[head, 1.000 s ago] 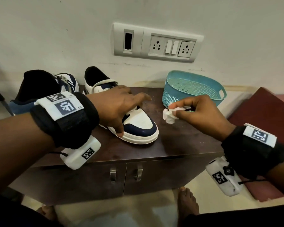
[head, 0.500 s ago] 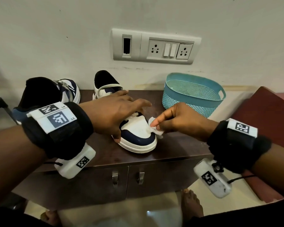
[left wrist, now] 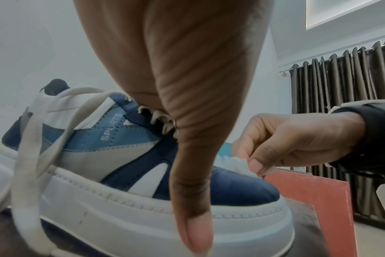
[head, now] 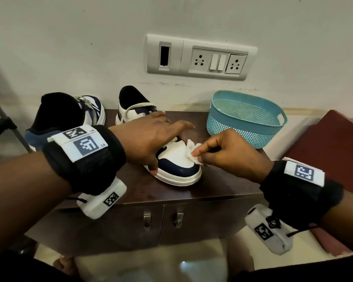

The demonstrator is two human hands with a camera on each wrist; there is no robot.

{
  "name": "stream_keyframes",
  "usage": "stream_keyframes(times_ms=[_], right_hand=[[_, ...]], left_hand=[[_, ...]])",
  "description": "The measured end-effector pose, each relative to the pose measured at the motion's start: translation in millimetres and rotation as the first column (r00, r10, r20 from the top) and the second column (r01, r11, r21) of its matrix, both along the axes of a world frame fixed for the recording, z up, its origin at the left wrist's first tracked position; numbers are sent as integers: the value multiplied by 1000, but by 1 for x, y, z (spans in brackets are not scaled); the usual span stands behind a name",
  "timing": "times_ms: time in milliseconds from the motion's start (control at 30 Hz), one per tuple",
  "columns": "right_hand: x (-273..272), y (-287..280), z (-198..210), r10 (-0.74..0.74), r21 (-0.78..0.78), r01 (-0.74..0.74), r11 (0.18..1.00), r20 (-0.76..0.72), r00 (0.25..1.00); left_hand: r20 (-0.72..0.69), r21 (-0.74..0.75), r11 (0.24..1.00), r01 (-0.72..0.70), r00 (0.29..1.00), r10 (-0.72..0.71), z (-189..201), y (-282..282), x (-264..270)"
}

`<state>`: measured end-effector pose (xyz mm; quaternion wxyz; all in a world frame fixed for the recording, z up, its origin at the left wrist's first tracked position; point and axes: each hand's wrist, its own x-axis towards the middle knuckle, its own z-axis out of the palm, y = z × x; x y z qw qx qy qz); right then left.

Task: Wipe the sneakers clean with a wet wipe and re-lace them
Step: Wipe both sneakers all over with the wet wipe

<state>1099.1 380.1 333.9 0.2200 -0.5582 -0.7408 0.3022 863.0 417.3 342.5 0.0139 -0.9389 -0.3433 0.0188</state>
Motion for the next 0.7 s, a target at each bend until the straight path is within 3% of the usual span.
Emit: stream_keyframes(times_ms=[67, 333, 500, 600, 700], right_hand=[[1, -3, 4, 19, -31, -18, 999, 12, 1000], [-17, 22, -13, -90, 78, 100, 992, -116, 989], [-7, 6, -8, -36, 61, 35, 998, 20, 999], [3, -13, 4, 45, -42, -43, 998, 47, 998], [14, -28, 18, 94, -234, -136, 963, -180, 979]], left_hand=[[-4, 2, 1000, -9, 1000, 9, -1, 2, 0], [8, -23, 999, -23, 1000, 24, 0, 1, -2], [-2, -14, 1000, -9, 1000, 9, 3, -2, -2], [-38, -1, 1000, 0, 999, 0, 6, -4, 0], [-57, 1, 1000, -15, 998, 15, 9, -5, 0]])
